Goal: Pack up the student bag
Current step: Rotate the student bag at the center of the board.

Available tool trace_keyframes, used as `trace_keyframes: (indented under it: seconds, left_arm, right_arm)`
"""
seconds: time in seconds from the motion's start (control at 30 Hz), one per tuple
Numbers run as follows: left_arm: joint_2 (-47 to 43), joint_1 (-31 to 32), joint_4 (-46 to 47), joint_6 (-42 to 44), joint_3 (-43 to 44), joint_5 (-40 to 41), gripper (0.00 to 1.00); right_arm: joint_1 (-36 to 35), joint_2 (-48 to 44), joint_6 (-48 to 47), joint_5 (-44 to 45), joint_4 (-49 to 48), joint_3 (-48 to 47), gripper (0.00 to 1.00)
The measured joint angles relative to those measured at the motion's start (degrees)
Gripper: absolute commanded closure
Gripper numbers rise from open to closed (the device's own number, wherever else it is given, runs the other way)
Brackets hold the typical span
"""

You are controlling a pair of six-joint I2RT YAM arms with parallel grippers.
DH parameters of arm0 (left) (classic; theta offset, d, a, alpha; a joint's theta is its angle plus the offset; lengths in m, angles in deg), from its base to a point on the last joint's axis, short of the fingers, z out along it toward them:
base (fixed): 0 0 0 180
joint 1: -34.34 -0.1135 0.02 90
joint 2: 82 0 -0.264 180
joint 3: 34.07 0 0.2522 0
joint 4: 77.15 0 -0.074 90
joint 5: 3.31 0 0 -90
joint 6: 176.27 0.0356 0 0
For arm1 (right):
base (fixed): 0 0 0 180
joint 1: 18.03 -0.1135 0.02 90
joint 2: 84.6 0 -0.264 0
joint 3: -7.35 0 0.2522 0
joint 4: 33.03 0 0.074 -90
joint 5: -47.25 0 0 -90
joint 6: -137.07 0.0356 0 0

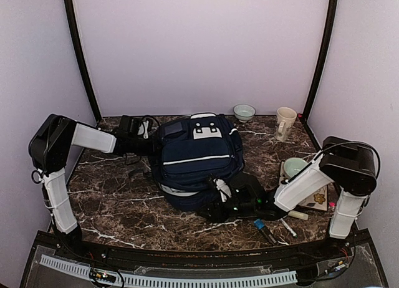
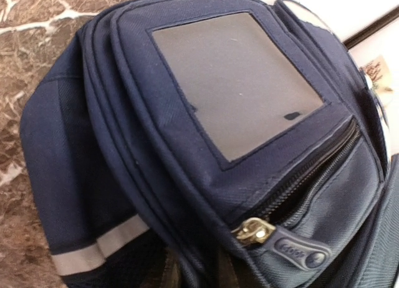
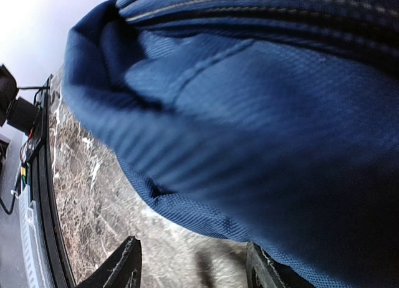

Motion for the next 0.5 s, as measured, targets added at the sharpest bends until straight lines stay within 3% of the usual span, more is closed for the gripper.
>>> trace_keyframes:
  seconds: [0.13, 0.5]
  left_arm:
    - [0.57, 0.00, 1.97, -1.64, 0.00, -0.66, 0.98]
    - [-6.54, 0.28, 7.98, -7.41, -12.20, 2.80, 1.00]
  right_arm:
    - [2.47, 0.22, 0.87, -1.42, -0.59, 0.13, 0.42]
    - [9.09, -1.75, 1.86, 0.42, -0.24, 2.45, 0.41]
